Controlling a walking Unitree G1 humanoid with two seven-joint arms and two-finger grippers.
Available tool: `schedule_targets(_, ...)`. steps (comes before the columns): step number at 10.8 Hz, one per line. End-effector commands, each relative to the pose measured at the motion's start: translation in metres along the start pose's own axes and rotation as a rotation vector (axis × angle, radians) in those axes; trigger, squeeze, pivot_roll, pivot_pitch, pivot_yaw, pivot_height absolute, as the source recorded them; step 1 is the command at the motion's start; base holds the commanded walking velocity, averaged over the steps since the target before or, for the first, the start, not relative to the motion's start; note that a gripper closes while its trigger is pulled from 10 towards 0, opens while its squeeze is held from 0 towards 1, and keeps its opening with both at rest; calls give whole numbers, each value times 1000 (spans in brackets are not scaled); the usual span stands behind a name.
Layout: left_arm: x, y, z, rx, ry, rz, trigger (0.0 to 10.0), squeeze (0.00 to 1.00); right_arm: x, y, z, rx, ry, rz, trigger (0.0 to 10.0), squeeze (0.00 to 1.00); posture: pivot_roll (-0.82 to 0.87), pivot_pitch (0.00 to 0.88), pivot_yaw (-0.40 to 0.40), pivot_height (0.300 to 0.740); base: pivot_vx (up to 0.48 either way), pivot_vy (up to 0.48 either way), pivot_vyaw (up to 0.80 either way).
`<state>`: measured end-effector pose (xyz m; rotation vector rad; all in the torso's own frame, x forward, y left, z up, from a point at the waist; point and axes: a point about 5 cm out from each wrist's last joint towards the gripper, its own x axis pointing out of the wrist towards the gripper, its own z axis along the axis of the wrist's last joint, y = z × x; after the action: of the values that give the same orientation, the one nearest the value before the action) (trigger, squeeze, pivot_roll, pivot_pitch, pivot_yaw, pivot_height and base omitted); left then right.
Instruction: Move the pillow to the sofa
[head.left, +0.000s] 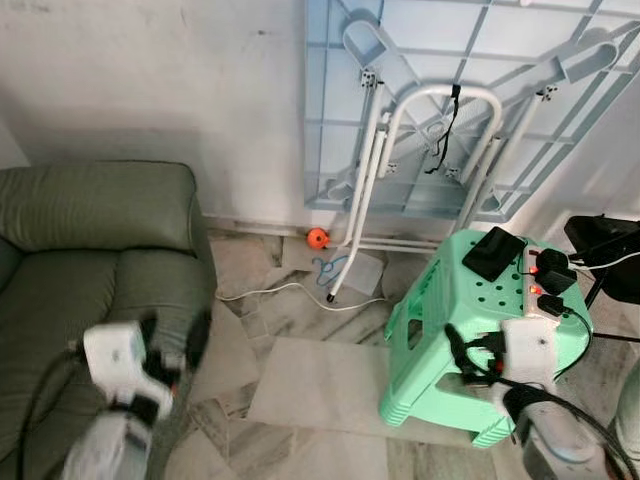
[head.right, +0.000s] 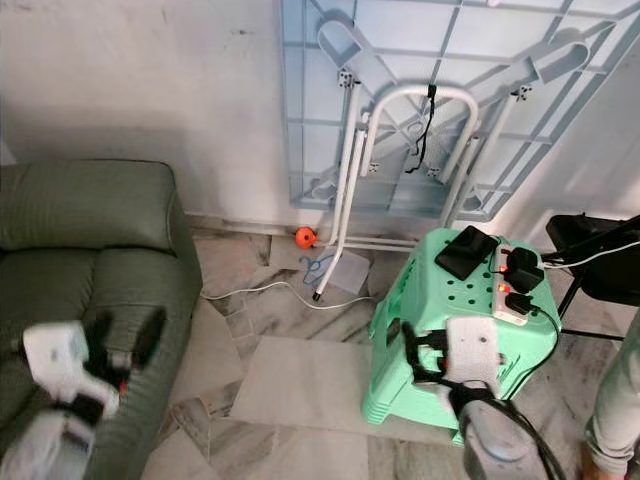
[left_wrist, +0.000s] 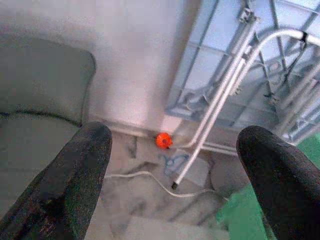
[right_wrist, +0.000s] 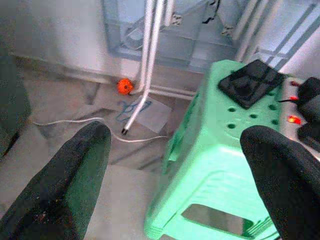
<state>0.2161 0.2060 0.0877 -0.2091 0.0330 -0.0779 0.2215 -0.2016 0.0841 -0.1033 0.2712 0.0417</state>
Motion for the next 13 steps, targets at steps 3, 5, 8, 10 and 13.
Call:
schedule_targets(3, 15, -4, 5, -25, 1, 12, 10000, 0, 4, -4, 20, -109, -58, -9, 10000, 0, -163, 0, -26, 740, 0, 0, 267)
schedule_targets(5, 22, -6, 6, -12, 14, 41, 10000, 0, 9, -1, 26, -111, -70, 2, 10000, 0, -165, 0, -28, 740, 0, 0, 800)
schedule_targets(8, 33, 6, 31, 102, -121, 193, 10000, 0, 16, 12, 48, -119, -168, 33, 10000, 0, -165, 0, -24, 740, 0, 0, 800)
schedule_targets(10, 34, 7, 52, 198, -228, 255, 10000, 0, 13, 14, 71, -161, -292, -8, 10000, 0, -168, 0, -22, 740, 0, 0, 0)
schedule_targets(13, 31, 9, 46, 236, -230, 270, 10000, 0, 14, 15, 67, -155, -288, -21, 10000, 0, -161, 0, -20, 740, 0, 0, 0)
